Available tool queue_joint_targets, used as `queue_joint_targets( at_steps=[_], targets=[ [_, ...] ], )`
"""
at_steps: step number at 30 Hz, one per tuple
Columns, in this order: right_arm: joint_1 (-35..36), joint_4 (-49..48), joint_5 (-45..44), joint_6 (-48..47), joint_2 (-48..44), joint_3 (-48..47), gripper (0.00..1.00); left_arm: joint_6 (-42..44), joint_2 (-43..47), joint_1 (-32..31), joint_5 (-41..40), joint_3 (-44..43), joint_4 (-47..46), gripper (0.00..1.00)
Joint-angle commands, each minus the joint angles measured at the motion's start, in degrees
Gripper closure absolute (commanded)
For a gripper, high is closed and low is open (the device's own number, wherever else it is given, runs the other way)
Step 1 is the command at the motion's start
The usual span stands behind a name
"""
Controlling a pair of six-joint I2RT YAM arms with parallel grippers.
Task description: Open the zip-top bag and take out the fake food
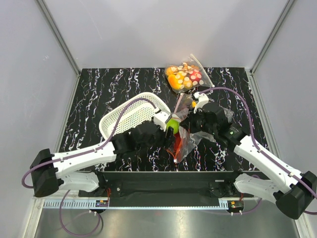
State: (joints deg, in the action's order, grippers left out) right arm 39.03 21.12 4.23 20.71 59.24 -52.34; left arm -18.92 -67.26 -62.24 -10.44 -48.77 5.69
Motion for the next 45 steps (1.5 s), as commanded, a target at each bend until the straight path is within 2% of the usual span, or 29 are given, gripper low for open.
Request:
queue_joint_targets(
  at_steps=[1, 2, 5, 9, 16, 17, 22, 27, 45],
  targets=[
    [0.79, -3.11, 1.13, 0.65, -1.58, -0.49, 1.0, -1.64, -1.11, -0.08, -5.11, -2.81, -2.8, 0.37],
    [0.88, -3.11, 1.31, 0.73, -1.76, -0.4, 1.0, -2.17, -1.81, 0.01, -8.51, -3.17, -1.84, 0.37],
    [0.96, -2.84, 1.92, 0.82, -2.99, -0.14, 1.0, -2.53, -2.78, 0.01, -11.7, -3.61, -2.78, 0.35],
    [0.96, -1.79, 2.1, 0.65, -4.13, -0.4, 1.0, -2.0, -4.71, 0.71, -12.15, -3.87, -4.64, 0.29],
    [1.05, -1.35, 3.06, 1.17, -5.28, 0.22, 1.0, -2.97, -6.29, 4.05, -6.26, -1.41, -12.37, 0.21],
    [0.97, -1.26, 3.5, 1.09, -5.37, 0.22, 1.0, -2.71, -6.73, 4.05, -6.52, -2.11, -12.37, 0.11],
    [1.05, -1.61, 5.09, 1.44, -5.54, 0.39, 1.0, -1.3, -9.02, 4.93, -4.95, -2.99, -14.48, 0.06],
    [1.05, -2.32, 5.53, 1.96, -5.45, 1.01, 1.0, 0.72, -12.45, 5.02, -2.57, -4.4, -15.45, 0.05],
    [1.05, -7.15, 11.06, 4.87, -5.63, 2.5, 1.0, 5.47, -17.37, 5.02, -5.2, -5.37, -17.73, 0.05]
  ],
)
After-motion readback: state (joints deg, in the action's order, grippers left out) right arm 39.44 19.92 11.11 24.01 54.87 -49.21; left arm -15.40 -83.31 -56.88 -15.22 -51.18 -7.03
